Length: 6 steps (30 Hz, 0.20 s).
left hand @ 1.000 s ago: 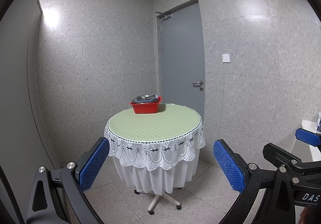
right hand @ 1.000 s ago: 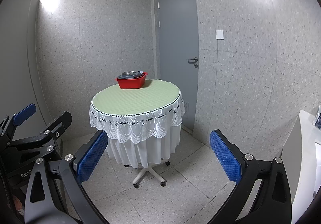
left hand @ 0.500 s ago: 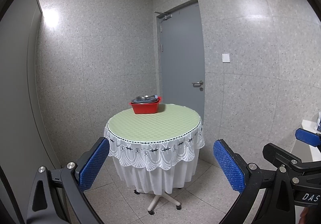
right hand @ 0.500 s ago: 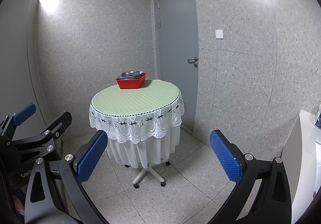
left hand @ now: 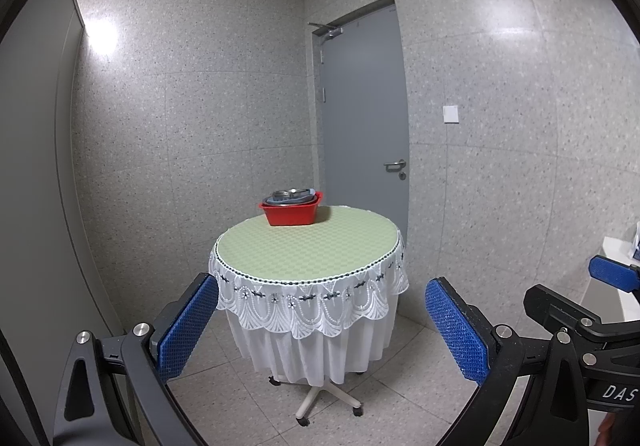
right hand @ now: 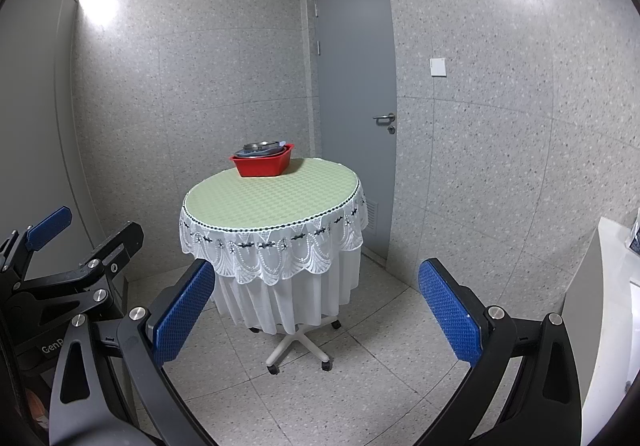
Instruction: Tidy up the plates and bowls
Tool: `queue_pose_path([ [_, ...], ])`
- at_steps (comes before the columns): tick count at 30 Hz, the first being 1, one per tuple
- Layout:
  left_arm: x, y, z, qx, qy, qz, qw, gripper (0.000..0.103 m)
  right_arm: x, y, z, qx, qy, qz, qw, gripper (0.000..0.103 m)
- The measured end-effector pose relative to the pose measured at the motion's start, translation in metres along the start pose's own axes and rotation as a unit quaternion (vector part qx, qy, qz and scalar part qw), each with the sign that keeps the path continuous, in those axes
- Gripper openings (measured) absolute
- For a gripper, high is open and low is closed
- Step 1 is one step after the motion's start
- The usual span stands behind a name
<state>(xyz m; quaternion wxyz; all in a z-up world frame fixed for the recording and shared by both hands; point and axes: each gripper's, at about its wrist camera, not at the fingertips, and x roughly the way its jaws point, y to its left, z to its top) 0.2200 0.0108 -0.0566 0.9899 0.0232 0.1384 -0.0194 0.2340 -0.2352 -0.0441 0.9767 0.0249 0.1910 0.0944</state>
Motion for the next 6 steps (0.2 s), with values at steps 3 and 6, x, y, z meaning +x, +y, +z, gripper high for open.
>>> queue_pose_path([
  [3, -0.0006, -0.0013, 0.0021, 0.001, 0.002, 0.001, 1.0000, 0.102, -0.0002, -0.0012, 0.0008, 0.000, 0.000, 0.000, 1.000, 0.103],
  [6, 0.0000, -0.0035, 0.0060, 0.003, 0.006, 0.001, 1.0000, 0.102, -0.0010, -0.0023, 0.0022, 0.002, 0.004, 0.001, 1.000, 0.103],
])
